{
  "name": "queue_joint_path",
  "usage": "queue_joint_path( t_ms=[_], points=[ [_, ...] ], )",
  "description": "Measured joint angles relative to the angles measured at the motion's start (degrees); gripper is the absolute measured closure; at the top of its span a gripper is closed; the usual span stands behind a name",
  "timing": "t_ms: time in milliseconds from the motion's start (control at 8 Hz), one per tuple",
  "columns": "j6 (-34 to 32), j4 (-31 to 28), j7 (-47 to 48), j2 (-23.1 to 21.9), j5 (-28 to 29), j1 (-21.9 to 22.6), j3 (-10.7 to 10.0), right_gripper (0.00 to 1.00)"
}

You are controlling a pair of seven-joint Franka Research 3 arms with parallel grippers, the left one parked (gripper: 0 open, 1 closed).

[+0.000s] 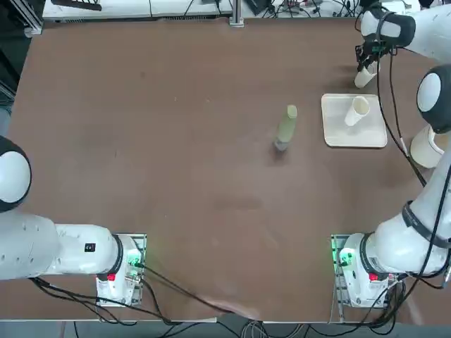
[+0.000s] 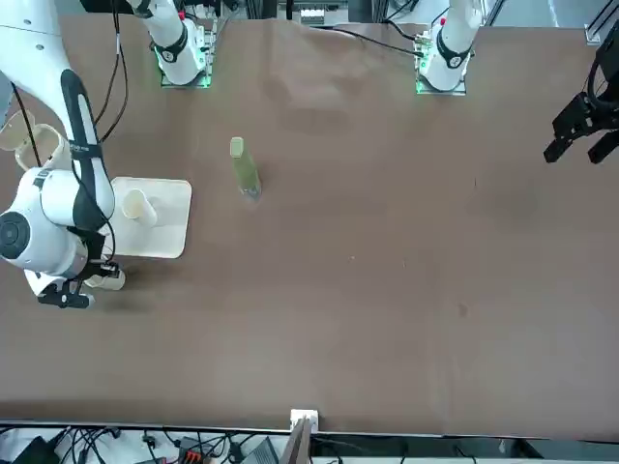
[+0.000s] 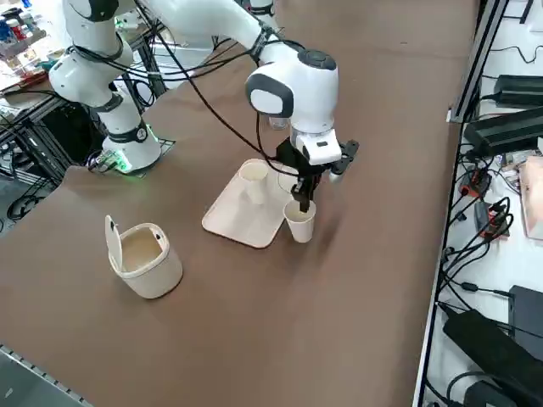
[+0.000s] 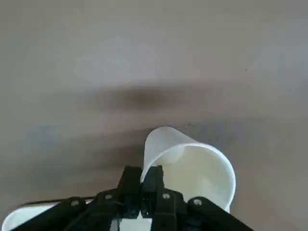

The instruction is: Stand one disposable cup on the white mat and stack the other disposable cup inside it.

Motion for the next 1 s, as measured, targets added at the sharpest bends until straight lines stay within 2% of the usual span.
queue_joint_path(
  t_ms=[250, 375, 750, 1000],
  points=[
    [-1.4, 0.8, 0.0, -1.4, 0.0, 0.1, 0.0, 0.98],
    [-4.7, 1.1, 0.0, -3.5, 0.0, 0.1, 0.0, 0.98],
    [-19.4, 0.2, 0.0, -13.4, 0.0, 0.2, 0.4, 0.98],
    [-21.7, -6.0, 0.8, -19.8, 0.2, 0.8, 1.0, 0.98]
  ],
)
